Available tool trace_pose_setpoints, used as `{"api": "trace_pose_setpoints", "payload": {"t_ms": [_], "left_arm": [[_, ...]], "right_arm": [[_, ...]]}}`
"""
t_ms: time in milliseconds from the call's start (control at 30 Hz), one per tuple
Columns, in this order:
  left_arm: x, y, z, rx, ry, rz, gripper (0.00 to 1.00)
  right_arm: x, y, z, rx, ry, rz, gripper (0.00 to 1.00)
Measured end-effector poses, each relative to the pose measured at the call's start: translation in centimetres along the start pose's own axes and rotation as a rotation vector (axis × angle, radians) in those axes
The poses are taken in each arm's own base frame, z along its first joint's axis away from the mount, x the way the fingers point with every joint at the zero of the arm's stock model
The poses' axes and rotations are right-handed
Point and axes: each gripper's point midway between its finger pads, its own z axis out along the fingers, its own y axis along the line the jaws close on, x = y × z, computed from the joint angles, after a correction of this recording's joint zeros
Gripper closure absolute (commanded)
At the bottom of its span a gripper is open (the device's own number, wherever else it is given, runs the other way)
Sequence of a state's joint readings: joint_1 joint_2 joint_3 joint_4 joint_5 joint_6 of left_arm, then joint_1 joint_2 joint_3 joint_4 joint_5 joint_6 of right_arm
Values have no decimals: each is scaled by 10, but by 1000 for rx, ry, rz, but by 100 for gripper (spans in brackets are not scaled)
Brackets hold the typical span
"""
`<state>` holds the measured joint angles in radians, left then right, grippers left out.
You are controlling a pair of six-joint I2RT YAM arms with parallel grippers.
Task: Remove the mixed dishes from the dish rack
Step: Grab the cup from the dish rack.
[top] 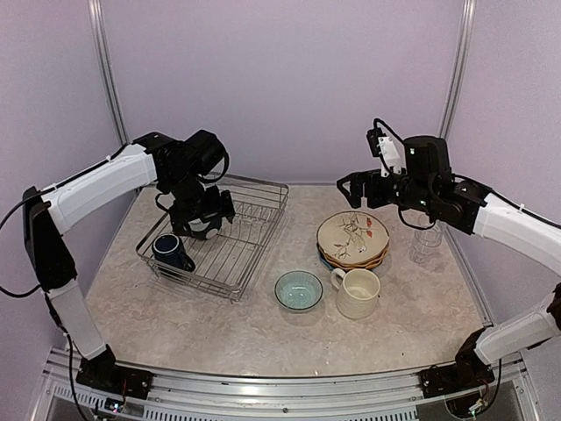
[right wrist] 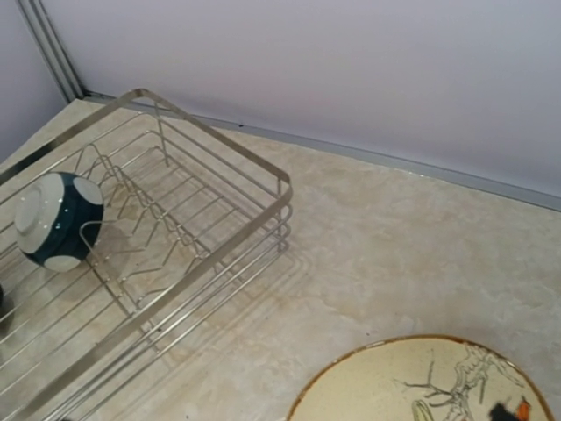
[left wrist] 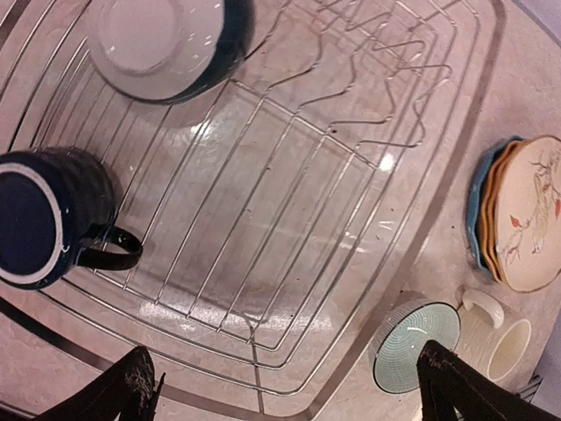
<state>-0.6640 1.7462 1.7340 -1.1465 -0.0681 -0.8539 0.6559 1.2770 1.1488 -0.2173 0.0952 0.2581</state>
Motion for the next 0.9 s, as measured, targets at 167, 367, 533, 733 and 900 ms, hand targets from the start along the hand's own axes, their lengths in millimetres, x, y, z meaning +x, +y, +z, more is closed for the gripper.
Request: {"api": "trace_pose_setpoints", "payload": {"t_ms": [167,367,533,733,900], "left_arm": [[16,35,28,-195,74,-210,18],[19,71,54,-368,61,-404,35],[15,102,60,-466,16,-525,37],[10,116,66,-508,-12,-593,39],[14,120,78,-543,-6,-627,48]], "right_arm": [[-2,4,2,-20,-9,0,0],[0,6,2,-34,-11,-1,0],[11,4,4,-30,10,-3,0],[11,4,4,-31,8,-3,0],[9,5,4,-38,1,-3,0]]}}
